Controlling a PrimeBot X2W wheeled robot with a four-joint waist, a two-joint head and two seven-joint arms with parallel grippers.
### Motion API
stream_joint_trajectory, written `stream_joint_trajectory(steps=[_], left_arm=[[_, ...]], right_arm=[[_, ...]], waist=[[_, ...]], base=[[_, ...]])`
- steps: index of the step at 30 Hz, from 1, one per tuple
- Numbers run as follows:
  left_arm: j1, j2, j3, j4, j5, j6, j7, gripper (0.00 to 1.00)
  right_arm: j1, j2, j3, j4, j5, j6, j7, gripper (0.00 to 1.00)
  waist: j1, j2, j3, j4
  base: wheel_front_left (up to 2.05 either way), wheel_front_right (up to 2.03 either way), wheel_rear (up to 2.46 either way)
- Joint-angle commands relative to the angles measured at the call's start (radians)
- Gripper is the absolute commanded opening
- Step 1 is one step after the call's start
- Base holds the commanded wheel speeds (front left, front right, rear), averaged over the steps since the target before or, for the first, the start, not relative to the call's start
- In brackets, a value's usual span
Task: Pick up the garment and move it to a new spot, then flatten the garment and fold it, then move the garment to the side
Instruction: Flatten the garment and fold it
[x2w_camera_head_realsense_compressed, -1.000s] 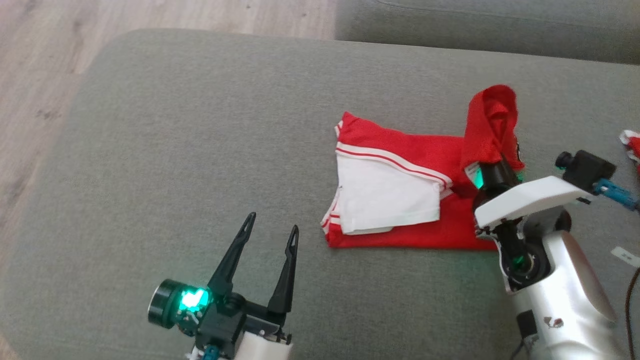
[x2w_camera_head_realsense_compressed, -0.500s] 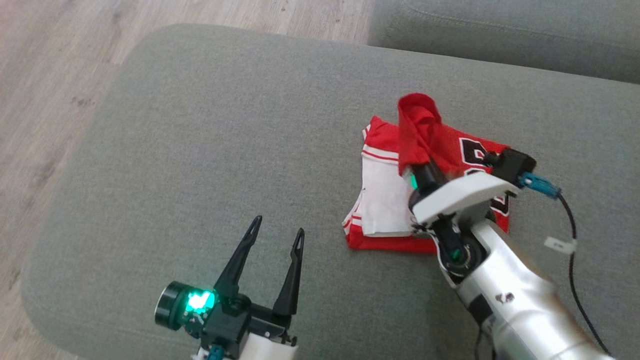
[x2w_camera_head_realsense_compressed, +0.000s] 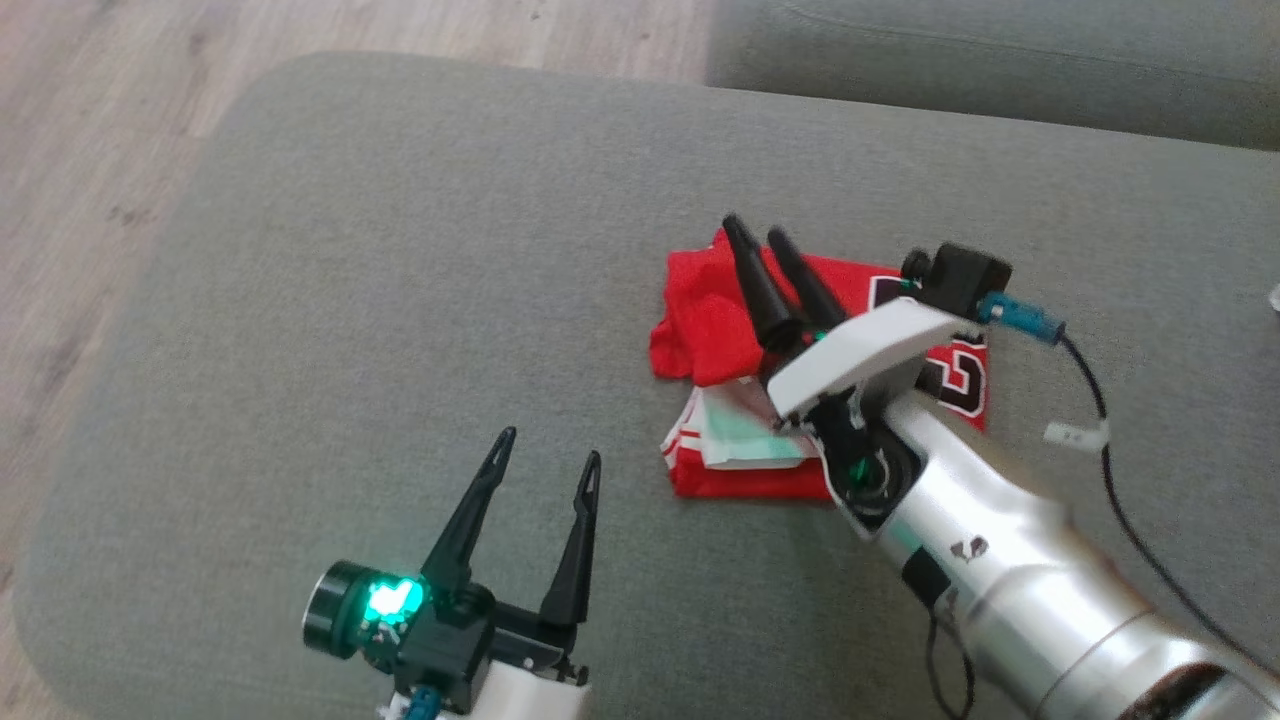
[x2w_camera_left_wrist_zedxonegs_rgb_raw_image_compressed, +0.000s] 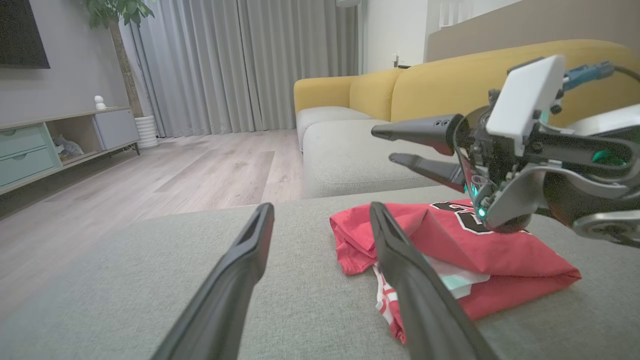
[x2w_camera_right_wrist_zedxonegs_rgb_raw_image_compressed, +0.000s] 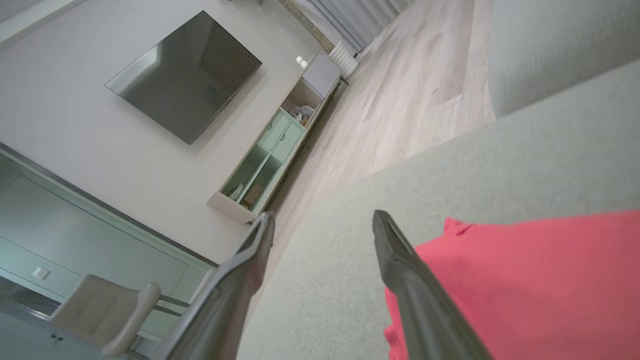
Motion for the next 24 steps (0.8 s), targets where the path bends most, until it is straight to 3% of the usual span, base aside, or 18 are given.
stream_joint_trajectory(steps=[1, 3, 9, 13, 14, 15, 16, 17, 24], left_arm=[[-0.009, -0.006, 0.044, -0.038, 0.000, 0.005, -0.008, 1.00], [-0.005, -0.003, 0.052, -0.044, 0.001, 0.007, -0.008, 1.00], [0.009, -0.001, 0.077, -0.058, -0.008, 0.008, -0.008, 1.00], [0.015, -0.002, 0.085, -0.067, -0.010, 0.004, -0.008, 1.00], [0.015, -0.003, 0.085, -0.069, -0.011, 0.003, -0.008, 1.00], [0.015, -0.003, 0.085, -0.069, -0.011, 0.003, -0.008, 1.00], [0.015, -0.004, 0.084, -0.071, -0.011, 0.001, -0.008, 1.00], [0.014, -0.005, 0.083, -0.072, -0.012, -0.001, -0.008, 1.00], [0.012, -0.013, 0.074, -0.069, -0.023, -0.004, -0.008, 1.00]], right_arm=[[-0.046, 0.003, -0.012, -0.032, -0.065, -0.001, -0.024, 1.00], [-0.051, -0.038, -0.037, -0.052, -0.146, -0.001, -0.028, 1.00], [0.051, -0.152, -0.236, -0.170, -0.358, -0.001, -0.030, 1.00], [0.147, -0.196, -0.301, -0.209, -0.467, -0.001, -0.030, 1.00], [0.165, -0.204, -0.299, -0.212, -0.480, -0.001, -0.029, 0.80], [0.165, -0.204, -0.299, -0.212, -0.480, -0.001, -0.029, 0.80], [0.179, -0.211, -0.297, -0.213, -0.489, -0.001, -0.022, 0.25], [0.187, -0.219, -0.291, -0.213, -0.500, -0.001, -0.013, 0.00], [0.137, -0.198, -0.193, -0.178, -0.539, -0.001, 0.097, 0.00]], waist=[[0.0000, -0.0001, -0.009, -0.024], [0.0000, -0.0001, -0.015, -0.041], [0.0000, -0.0001, -0.038, -0.083], [0.0000, -0.0001, -0.047, -0.091], [0.0000, -0.0001, -0.048, -0.088], [0.0000, -0.0001, -0.048, -0.088], [0.0000, -0.0001, -0.047, -0.083], [0.0000, -0.0001, -0.045, -0.077], [0.0000, -0.0001, -0.018, -0.023]], base=[[0.00, 0.00, 0.00], [0.00, 0.00, 0.00], [0.00, 0.00, 0.00], [0.00, 0.00, 0.00], [0.00, 0.00, 0.00], [0.00, 0.00, 0.00], [0.00, 0.00, 0.00], [0.00, 0.00, 0.00], [0.00, 0.00, 0.00]])
